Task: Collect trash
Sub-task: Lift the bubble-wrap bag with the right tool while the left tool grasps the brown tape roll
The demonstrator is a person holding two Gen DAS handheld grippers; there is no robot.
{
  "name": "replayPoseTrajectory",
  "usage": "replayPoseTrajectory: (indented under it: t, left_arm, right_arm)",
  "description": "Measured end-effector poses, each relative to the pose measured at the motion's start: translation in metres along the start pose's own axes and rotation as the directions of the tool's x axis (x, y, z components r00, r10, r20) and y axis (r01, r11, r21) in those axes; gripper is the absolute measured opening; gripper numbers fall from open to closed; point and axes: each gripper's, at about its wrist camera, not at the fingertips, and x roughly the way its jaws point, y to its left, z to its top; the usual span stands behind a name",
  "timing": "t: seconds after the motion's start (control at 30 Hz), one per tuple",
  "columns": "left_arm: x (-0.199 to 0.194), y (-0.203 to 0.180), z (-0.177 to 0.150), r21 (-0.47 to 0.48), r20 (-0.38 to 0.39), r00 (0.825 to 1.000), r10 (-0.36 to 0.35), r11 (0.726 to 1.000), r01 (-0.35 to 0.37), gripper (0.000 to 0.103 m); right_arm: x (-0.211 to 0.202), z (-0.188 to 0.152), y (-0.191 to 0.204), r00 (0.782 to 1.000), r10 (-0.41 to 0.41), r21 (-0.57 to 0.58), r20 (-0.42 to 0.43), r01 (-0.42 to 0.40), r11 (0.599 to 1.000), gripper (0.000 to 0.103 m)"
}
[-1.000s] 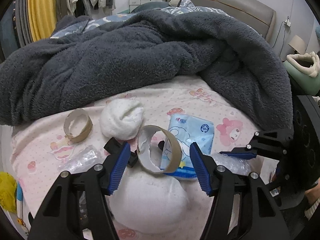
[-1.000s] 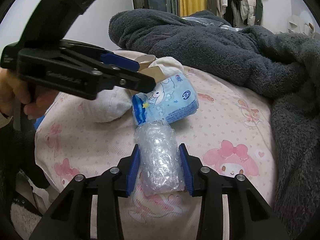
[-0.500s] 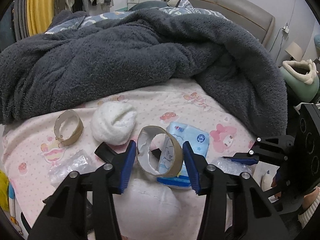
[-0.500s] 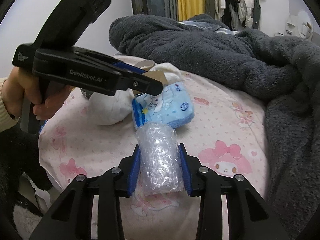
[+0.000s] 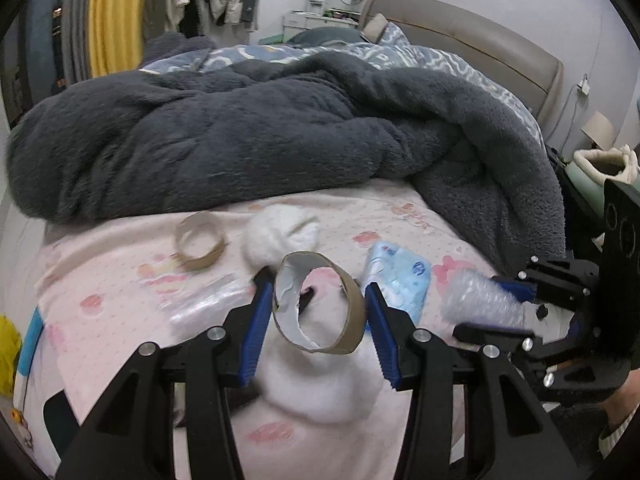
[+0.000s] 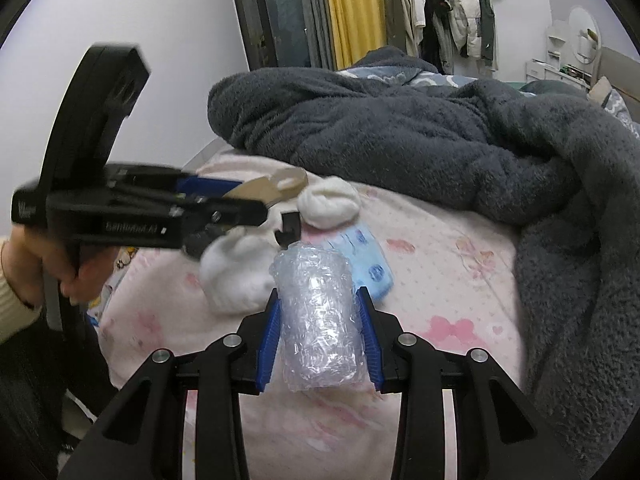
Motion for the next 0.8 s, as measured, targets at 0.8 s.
replayPoseTrajectory:
  t: [0.8]
  left_arm:
    - [-0.093, 0.144, -0.071, -0.183, 0.047, 0.978, 0.201, 0.965, -0.189, 0.051]
  right_arm:
    - [0.064, 0.073, 0.125, 0.998, 0.041, -0.009, -0.038, -0.041, 0.999, 0.037]
